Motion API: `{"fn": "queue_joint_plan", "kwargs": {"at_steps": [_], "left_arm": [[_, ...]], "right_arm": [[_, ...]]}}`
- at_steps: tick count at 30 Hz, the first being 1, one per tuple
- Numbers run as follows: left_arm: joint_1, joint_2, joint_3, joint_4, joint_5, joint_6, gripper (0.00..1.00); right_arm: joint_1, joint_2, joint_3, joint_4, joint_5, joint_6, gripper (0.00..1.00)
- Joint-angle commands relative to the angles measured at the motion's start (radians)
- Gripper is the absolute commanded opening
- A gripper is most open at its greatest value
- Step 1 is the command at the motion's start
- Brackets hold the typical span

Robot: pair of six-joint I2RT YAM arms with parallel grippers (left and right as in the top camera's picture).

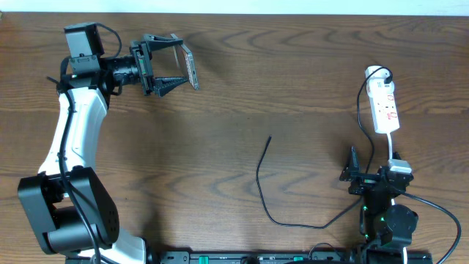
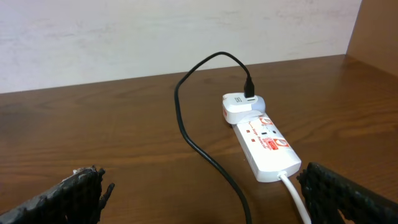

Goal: Plug charger to phone and switch on socket

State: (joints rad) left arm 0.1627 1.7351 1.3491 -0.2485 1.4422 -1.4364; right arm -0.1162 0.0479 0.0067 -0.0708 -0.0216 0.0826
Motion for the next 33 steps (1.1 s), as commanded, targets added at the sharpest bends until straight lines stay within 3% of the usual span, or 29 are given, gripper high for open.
{"fn": "queue_joint_plan", "kwargs": {"at_steps": [1, 33], "left_arm": [[0.005, -0.023, 0.037, 0.008, 0.051, 0.002, 0.07], [0.005, -0.023, 0.037, 0.030, 0.050, 0.002, 0.07]], "right_arm": [[0.006, -0.003, -0.001, -0.004, 0.008, -0.013, 0.99], [0.006, -0.003, -0.001, -0.004, 0.008, -0.013, 0.99]]}}
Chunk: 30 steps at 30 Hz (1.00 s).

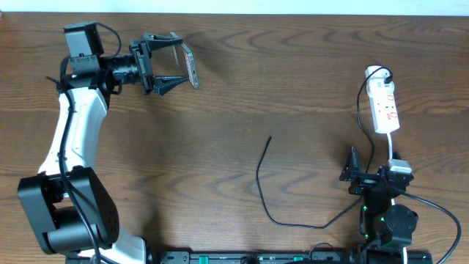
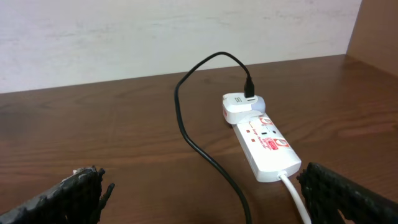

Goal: Plug charger to phone and switch on socket

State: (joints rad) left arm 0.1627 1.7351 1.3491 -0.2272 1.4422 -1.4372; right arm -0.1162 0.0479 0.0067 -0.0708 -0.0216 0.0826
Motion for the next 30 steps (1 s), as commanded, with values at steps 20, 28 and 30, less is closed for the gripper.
{"fn": "queue_joint_plan", "kwargs": {"at_steps": [20, 28, 30], "left_arm": [[0.004, -0.023, 0.037, 0.009, 0.049, 0.003, 0.07], [0.004, -0.023, 0.037, 0.009, 0.049, 0.012, 0.07], [0.004, -0.023, 0.037, 0.009, 0.036, 0.027, 0.08]], "right_arm": [[0.006, -0.003, -0.001, -0.004, 0.023, -0.031, 0.99], [0.006, -0.003, -0.001, -0.004, 0.019, -0.031, 0.99], [0.006, -0.003, -0.001, -0.002, 0.011, -0.028, 0.99]]}}
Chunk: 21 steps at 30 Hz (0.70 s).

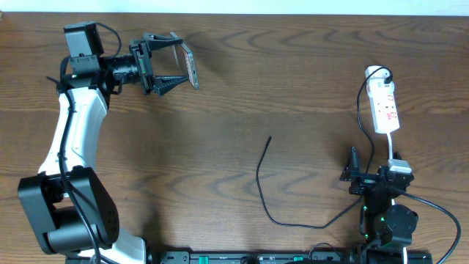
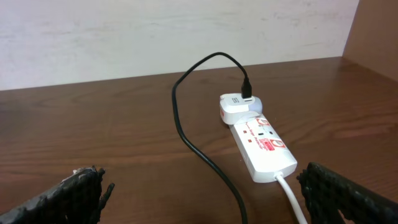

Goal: Plug charger to phone and switch on socket

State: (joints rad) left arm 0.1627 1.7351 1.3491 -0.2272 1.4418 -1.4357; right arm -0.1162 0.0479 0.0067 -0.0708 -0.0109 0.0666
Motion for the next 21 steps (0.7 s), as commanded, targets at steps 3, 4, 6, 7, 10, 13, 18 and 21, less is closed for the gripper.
{"fn": "queue_joint_plan", "kwargs": {"at_steps": [3, 4, 6, 7, 10, 13, 18, 21], "left_arm": [[0.004, -0.023, 0.037, 0.009, 0.028, 0.036, 0.07], [0.004, -0.023, 0.037, 0.009, 0.028, 0.036, 0.08], [0.004, -0.023, 0.037, 0.009, 0.022, 0.041, 0.08], [0.004, -0.023, 0.037, 0.009, 0.011, 0.053, 0.07], [0.004, -0.023, 0.037, 0.009, 0.001, 0.082, 0.07], [0.004, -0.023, 0.037, 0.009, -0.003, 0.093, 0.07], [-0.001, -0.023, 0.037, 0.009, -0.060, 0.135, 0.08], [-0.011, -0.023, 0.037, 0.009, -0.095, 0.154, 0.07]], "right_arm": [[0.006, -0.003, -0.001, 0.032, -0.033, -0.008, 0.99], [0.006, -0.003, -0.001, 0.033, -0.049, -0.008, 0.99], [0.006, -0.003, -0.001, 0.032, -0.073, -0.008, 0.99], [0.006, -0.003, -0.001, 0.032, -0.083, -0.007, 0.99], [0.006, 0.007, 0.016, 0.024, -0.105, 0.026, 0.99], [0.006, 0.054, 0.066, 0.021, -0.120, 0.037, 0.99], [0.006, 0.314, 0.294, -0.042, -0.167, 0.005, 0.99], [0.006, 0.495, 0.437, -0.089, -0.239, 0.003, 0.99]]}}
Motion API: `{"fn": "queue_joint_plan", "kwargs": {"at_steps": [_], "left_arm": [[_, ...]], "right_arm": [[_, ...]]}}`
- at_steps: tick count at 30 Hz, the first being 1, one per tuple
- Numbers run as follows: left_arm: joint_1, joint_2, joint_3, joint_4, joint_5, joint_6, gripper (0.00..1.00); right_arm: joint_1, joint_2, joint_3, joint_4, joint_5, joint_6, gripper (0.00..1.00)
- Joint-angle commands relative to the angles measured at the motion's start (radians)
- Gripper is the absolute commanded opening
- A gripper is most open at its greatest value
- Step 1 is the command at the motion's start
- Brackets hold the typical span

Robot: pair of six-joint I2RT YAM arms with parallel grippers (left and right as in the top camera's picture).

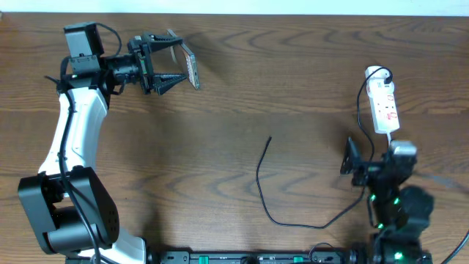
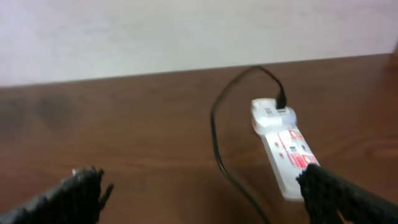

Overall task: Plug charger to phone and switch on socket
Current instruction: 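Move the right gripper toward the phone held by the left gripper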

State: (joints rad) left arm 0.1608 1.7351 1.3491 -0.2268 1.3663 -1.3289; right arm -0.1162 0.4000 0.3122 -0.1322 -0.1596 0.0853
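At the far left, my left gripper (image 1: 174,64) is shut on the phone (image 1: 190,68), holding it on edge above the table. The white power strip (image 1: 385,107) lies at the far right with the white charger adaptor (image 1: 375,73) plugged into its far end. From the adaptor the black cable (image 1: 259,182) loops across the table, and its free plug end (image 1: 269,138) rests mid-table. My right gripper (image 2: 208,198) is open just short of the strip (image 2: 288,151), with nothing between its fingers (image 2: 341,194). The strip's switch cannot be made out in the blurred wrist view.
The strip's white mains lead (image 1: 391,143) runs back under my right arm. A pale wall (image 2: 186,31) stands behind the table's far edge. Bare brown tabletop (image 1: 220,117) lies between the two arms.
My right arm has moved toward the power strip, which now sits close to the right finger in a blurred wrist view. The left gripper with the phone has shifted slightly.
Through the three earlier moments the left gripper held the phone at the far left and the open right gripper stayed near the table's front, the strip ahead of it. The cable's end stayed mid-table. Now the right gripper is nearer the strip.
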Motion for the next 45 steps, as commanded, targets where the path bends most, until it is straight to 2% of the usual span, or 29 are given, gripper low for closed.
{"fn": "queue_joint_plan", "kwargs": {"at_steps": [1, 7, 11, 19, 24, 32, 36, 45], "left_arm": [[-0.016, -0.023, 0.037, 0.008, -0.039, 0.057, 0.07], [-0.058, -0.023, 0.037, 0.008, -0.134, 0.084, 0.07], [-0.080, -0.023, 0.037, 0.008, -0.178, 0.088, 0.07], [-0.086, -0.023, 0.037, 0.004, -0.227, 0.103, 0.07], [-0.089, -0.023, 0.036, 0.005, -0.234, 0.103, 0.08], [-0.089, -0.023, 0.036, 0.005, -0.234, 0.106, 0.08], [-0.089, -0.023, 0.036, 0.004, -0.242, 0.108, 0.08], [-0.139, -0.023, 0.036, 0.005, -0.287, 0.121, 0.08]], "right_arm": [[0.006, 0.219, 0.192, -0.049, -0.128, -0.015, 0.99], [0.018, 0.568, 0.466, -0.150, -0.332, -0.011, 0.99], [0.074, 0.749, 0.601, -0.159, -0.406, -0.011, 0.99], [0.238, 0.983, 0.761, -0.110, -0.516, -0.012, 0.99], [0.336, 1.052, 0.770, 0.036, -0.610, -0.012, 0.99], [0.447, 1.074, 0.769, 0.198, -0.610, 0.019, 0.99], [0.468, 1.074, 0.769, 0.238, -0.606, 0.027, 0.99], [0.507, 1.076, 0.769, 0.256, -0.440, 0.185, 0.99]]}}
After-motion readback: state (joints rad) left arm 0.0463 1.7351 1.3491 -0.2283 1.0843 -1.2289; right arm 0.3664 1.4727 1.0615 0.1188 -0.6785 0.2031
